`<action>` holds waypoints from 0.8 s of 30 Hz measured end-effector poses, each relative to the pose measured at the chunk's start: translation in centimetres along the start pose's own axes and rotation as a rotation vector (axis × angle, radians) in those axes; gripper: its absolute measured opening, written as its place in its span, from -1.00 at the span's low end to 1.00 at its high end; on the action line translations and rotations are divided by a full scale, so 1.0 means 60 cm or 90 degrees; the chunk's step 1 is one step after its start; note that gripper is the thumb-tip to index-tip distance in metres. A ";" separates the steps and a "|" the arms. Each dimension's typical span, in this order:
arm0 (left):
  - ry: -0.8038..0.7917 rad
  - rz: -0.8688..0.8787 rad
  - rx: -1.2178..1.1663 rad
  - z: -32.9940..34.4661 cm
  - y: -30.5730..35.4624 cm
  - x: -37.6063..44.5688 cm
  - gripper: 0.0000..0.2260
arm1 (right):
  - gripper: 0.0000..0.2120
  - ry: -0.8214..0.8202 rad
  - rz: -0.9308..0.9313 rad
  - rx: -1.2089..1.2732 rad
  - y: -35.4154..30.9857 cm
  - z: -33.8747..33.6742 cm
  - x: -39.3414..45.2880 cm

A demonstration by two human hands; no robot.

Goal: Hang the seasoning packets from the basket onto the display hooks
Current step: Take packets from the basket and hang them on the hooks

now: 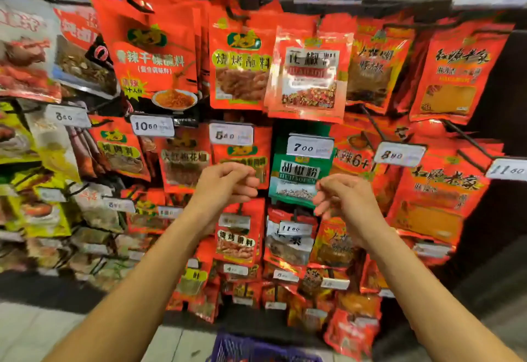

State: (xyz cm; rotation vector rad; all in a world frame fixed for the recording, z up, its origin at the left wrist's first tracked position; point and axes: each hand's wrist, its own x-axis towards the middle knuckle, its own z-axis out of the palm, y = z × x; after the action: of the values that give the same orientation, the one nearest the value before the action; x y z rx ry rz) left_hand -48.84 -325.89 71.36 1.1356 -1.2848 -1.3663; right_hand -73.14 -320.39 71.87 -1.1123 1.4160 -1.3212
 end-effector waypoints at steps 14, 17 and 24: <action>0.147 -0.660 -0.026 -0.048 -0.726 -0.190 -0.83 | -0.74 -0.010 0.569 -0.205 0.788 0.076 -0.145; 0.156 -0.732 -0.018 -0.070 -0.897 -0.209 -0.81 | -0.67 -0.016 0.585 -0.296 0.974 0.092 -0.185; 0.100 -0.749 0.145 -0.103 -1.247 -0.214 -0.98 | -0.86 -0.417 0.380 -0.758 1.339 0.108 -0.206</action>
State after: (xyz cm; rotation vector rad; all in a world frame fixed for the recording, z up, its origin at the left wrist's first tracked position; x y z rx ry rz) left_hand -42.64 -311.26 -3.12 2.2942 -0.6049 -1.8746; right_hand -67.64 -306.96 -8.36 -1.4482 1.7726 0.4300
